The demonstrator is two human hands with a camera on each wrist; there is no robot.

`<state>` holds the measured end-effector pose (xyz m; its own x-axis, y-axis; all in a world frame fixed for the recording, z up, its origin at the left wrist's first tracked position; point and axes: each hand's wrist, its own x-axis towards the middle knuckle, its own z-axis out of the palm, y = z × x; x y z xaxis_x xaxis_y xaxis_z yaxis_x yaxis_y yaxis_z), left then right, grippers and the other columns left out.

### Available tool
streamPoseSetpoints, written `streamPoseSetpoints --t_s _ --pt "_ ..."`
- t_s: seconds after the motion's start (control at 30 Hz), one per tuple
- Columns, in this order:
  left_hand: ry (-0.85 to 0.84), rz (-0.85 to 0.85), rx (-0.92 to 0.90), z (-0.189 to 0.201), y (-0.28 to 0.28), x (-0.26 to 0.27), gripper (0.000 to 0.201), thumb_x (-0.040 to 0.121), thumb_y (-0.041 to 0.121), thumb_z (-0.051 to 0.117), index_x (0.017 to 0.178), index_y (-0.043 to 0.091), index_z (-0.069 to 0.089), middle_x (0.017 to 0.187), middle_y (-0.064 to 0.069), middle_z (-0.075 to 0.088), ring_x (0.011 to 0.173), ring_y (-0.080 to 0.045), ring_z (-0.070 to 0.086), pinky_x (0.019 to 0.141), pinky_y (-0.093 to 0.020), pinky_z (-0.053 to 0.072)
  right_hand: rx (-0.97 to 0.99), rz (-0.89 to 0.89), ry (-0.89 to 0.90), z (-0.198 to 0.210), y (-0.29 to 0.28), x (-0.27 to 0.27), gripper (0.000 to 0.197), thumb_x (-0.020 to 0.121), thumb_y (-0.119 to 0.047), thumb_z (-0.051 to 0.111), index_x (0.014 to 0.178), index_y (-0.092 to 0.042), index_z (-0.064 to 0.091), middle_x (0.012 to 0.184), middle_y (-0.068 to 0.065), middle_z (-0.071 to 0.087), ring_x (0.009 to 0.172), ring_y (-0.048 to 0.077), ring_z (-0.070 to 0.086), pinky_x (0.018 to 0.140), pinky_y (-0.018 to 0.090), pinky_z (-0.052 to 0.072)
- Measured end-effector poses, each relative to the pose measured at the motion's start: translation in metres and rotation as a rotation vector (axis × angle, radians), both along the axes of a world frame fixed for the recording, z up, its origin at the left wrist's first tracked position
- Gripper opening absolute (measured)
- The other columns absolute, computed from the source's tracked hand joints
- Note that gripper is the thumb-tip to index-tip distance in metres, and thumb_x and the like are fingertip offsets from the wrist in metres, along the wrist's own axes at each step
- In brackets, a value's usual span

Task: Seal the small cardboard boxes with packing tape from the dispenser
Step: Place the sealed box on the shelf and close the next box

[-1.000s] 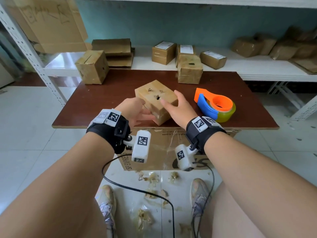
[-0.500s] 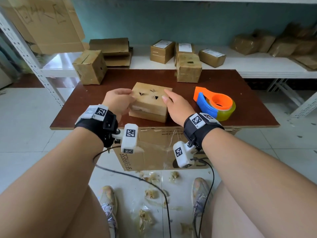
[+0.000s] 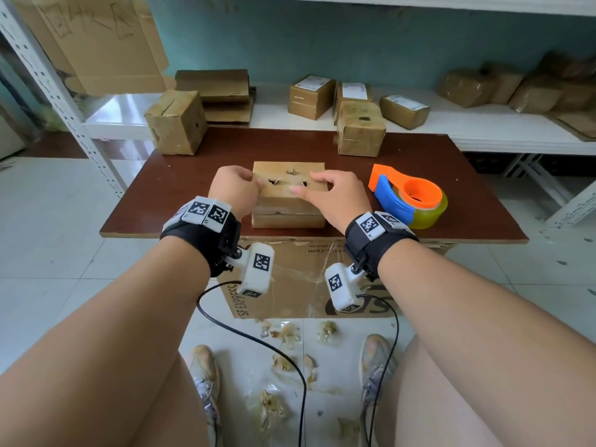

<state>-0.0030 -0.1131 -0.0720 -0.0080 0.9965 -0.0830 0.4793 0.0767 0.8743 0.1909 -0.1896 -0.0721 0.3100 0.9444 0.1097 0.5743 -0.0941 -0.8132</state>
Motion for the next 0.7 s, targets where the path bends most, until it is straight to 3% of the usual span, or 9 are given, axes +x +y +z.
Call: streamPoseSetpoints --t_s 0.1,0.2,0.33,0.43,0.57,0.7 --pt "0.025 -0.002 0.02 -0.001 0.0 0.002 0.035 0.102 0.032 0.07 0.132 0.015 0.07 0.117 -0.008 0.074 0.107 -0.029 0.072 0.097 -0.047 0.062 0.057 -0.077 0.039 -0.003 0.005 -0.007 0.043 0.078 -0.05 0.09 0.109 -0.021 0.081 0.113 -0.008 0.074 0.108 0.008 0.065 0.082 0.018 0.042" --pt "0.04 -0.018 0.038 -0.003 0.002 0.0 0.036 0.102 0.032 0.07 0.133 0.013 0.069 0.119 -0.008 0.073 0.109 -0.029 0.071 0.097 -0.047 0.061 0.064 -0.109 0.019 -0.004 0.011 -0.012 0.038 0.078 -0.05 0.09 0.102 -0.022 0.081 0.106 -0.008 0.074 0.098 0.008 0.065 0.073 0.019 0.044" --pt "0.019 -0.011 0.033 -0.004 0.003 -0.004 0.036 0.1 0.031 0.073 0.131 0.013 0.07 0.116 -0.008 0.074 0.106 -0.028 0.072 0.096 -0.047 0.062 0.056 -0.069 -0.155 0.0 0.013 -0.013 0.028 0.089 -0.052 0.079 0.095 -0.024 0.077 0.099 -0.009 0.072 0.094 0.012 0.063 0.077 0.026 0.047" --pt "0.024 -0.017 0.04 -0.004 0.003 -0.007 0.033 0.1 0.03 0.073 0.128 0.013 0.07 0.112 -0.007 0.074 0.104 -0.028 0.073 0.095 -0.047 0.062 0.049 -0.062 -0.287 0.0 0.016 -0.016 0.029 0.097 -0.054 0.068 0.086 -0.027 0.073 0.093 -0.007 0.075 0.089 0.019 0.067 0.072 0.031 0.051" --pt "0.016 -0.013 0.039 -0.004 0.001 -0.01 0.037 0.099 0.032 0.074 0.131 0.013 0.069 0.114 -0.005 0.073 0.106 -0.028 0.073 0.095 -0.048 0.062 0.036 -0.087 -0.363 0.002 0.017 -0.023 0.031 0.101 -0.054 0.062 0.086 -0.027 0.065 0.076 -0.011 0.062 0.075 0.02 0.06 0.063 0.032 0.04" --pt "0.03 -0.024 0.026 0.0 -0.003 -0.012 0.04 0.1 0.032 0.073 0.134 0.012 0.066 0.117 -0.005 0.071 0.101 -0.03 0.074 0.087 -0.05 0.065 0.035 -0.087 -0.333 0.001 0.02 -0.025 0.031 0.103 -0.047 0.062 0.087 -0.021 0.062 0.076 -0.009 0.059 0.072 0.018 0.058 0.063 0.032 0.04"
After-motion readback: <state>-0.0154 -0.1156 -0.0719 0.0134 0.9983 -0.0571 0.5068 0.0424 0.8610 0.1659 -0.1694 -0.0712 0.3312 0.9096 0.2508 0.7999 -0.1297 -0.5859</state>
